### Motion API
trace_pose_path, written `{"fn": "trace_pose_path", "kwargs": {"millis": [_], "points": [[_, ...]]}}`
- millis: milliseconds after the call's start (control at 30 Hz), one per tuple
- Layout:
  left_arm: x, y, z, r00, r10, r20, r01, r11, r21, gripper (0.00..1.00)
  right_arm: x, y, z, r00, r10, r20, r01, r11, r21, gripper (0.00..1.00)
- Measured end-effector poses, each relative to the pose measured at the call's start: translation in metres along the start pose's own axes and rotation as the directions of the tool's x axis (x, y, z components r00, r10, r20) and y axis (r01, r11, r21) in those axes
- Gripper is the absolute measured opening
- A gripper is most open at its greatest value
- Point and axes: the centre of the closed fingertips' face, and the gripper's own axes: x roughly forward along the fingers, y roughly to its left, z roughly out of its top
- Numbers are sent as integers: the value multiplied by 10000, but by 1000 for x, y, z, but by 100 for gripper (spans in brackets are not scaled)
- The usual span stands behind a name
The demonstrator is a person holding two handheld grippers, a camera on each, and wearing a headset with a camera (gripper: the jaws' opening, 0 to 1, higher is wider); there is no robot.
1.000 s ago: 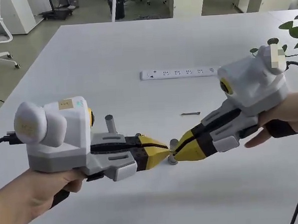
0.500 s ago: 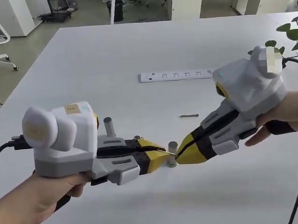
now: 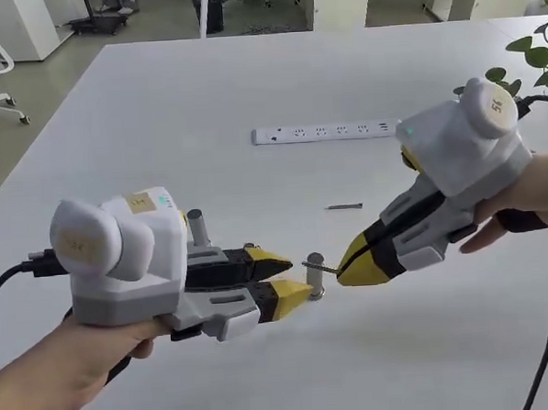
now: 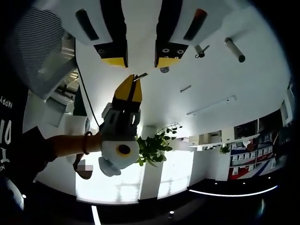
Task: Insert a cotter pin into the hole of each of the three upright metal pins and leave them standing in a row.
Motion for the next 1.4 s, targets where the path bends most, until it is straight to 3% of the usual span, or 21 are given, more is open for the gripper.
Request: {"fn": "trace_pose_path", "kwargs": {"millis": [300,467,733,900,1233,1400], "points": [[11,10,-12,9964,841,68,-842,9964,126,23,2,-12,-19,9968,-344,-728,341,9994,-57,0],[21,18,-20,9902,1376,-220,-1358,9882,707,26,2,-18,-26,9934,-467,-1046,461,9989,-77,0],[39,28,-30,9826,1814,-387,-1788,9819,628,27,5,-28,-38,9862,-639,-1528,628,9980,-119,0],[50,35,-40,9771,2012,-698,-1989,9793,376,27,4,-33,-45,9817,-691,-1772,683,9976,-106,0],[62,46,-47,9663,2401,-927,-2378,9707,348,24,4,-47,-60,9690,-947,-2280,921,9955,-220,0],[68,48,-49,9659,2401,-965,-2385,9707,279,22,3,-50,-57,9694,-963,-2258,919,9953,-299,0]]}}
